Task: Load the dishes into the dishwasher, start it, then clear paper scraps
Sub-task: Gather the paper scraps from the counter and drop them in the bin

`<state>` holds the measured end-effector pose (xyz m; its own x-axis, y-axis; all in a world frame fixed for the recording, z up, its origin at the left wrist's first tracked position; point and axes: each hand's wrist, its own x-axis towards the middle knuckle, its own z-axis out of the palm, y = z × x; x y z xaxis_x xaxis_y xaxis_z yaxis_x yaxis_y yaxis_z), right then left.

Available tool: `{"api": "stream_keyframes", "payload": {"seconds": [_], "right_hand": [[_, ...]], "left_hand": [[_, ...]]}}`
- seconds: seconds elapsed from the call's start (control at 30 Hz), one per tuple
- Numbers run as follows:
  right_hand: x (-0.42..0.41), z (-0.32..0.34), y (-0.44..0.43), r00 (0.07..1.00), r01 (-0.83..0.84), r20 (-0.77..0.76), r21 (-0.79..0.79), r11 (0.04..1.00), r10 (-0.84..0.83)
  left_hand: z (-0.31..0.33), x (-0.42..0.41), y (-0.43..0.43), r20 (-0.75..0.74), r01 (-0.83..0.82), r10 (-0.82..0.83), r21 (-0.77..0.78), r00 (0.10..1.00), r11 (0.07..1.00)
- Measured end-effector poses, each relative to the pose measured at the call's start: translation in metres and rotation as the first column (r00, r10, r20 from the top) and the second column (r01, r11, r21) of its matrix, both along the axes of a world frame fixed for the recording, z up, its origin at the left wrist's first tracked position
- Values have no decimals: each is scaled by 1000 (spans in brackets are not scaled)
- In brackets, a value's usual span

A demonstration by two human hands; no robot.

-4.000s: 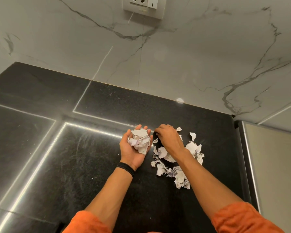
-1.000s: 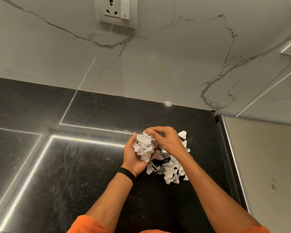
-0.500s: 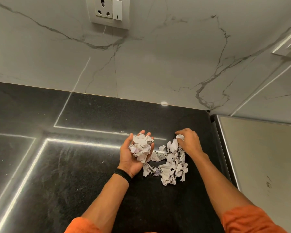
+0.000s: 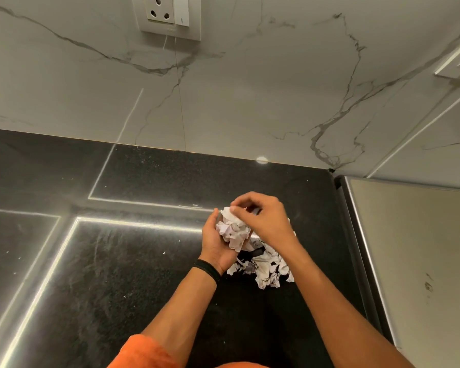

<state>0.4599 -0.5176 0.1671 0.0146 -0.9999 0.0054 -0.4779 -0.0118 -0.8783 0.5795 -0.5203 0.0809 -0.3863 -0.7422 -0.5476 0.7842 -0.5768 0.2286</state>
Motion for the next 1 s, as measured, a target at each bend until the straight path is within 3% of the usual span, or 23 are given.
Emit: {"api": "stream_keyframes", "payload": {"seconds": [0.13,0.17,0.2,0.3,0.37,0.43,0.5,0.63,0.87,0.93,1.0], "right_hand": [[24,-11,3,930,-55,-363,-4,999,49],[26,-15,3,919,-65,-390,-9,998,56],[26,-15,3,943,-49,-330,-10,999,43],[11,-2,-3,988,108,109,9,994,-108],[-10,-2,-8,968,206,146,-1,979,-204],[-32,-12,-10,981,192,-37,13,981,-192],[-45,-29,-7,959,76,-282,116,990,-41],[-40,-57,4,764,-145,-582,264,954,277],[-30,-77,26,648,-295,-678,195,935,346],[-31,-79,28,690,-265,-663,143,954,291],[-33,-75,27,790,-158,-580,119,980,198]], "left_hand": [[2,3,3,-7,33,-33,-7,999,999],[3,5,4,-15,33,-33,-3,999,999],[4,6,4,-21,30,-30,-5,999,1000],[6,13,2,-42,-9,10,13,999,1000],[5,18,0,-64,-38,40,25,997,999],[3,24,-1,-65,-60,61,16,996,998],[1,31,0,-69,-92,92,7,993,996],[-2,48,-1,-78,-155,154,0,985,988],[-5,66,1,-72,-205,204,6,976,979],[-4,63,3,-69,-202,202,-1,977,979],[-1,59,4,-59,-195,195,-1,979,981]]}}
